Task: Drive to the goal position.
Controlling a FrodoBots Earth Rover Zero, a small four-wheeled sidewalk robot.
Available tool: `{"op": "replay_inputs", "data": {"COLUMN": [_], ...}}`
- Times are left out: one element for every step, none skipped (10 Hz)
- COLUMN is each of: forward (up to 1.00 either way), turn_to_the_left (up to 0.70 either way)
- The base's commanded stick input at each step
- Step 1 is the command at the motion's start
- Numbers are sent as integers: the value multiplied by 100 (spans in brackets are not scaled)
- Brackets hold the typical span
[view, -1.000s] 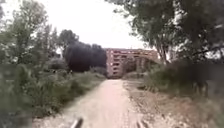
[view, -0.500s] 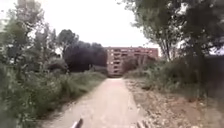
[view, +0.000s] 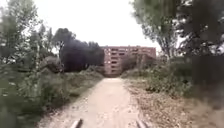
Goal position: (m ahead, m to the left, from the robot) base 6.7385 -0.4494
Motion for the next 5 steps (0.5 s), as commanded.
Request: {"op": "replay_inputs", "data": {"forward": [85,85,85,85,85], "turn_to_the_left": [-23,-34,-15,0,0]}}
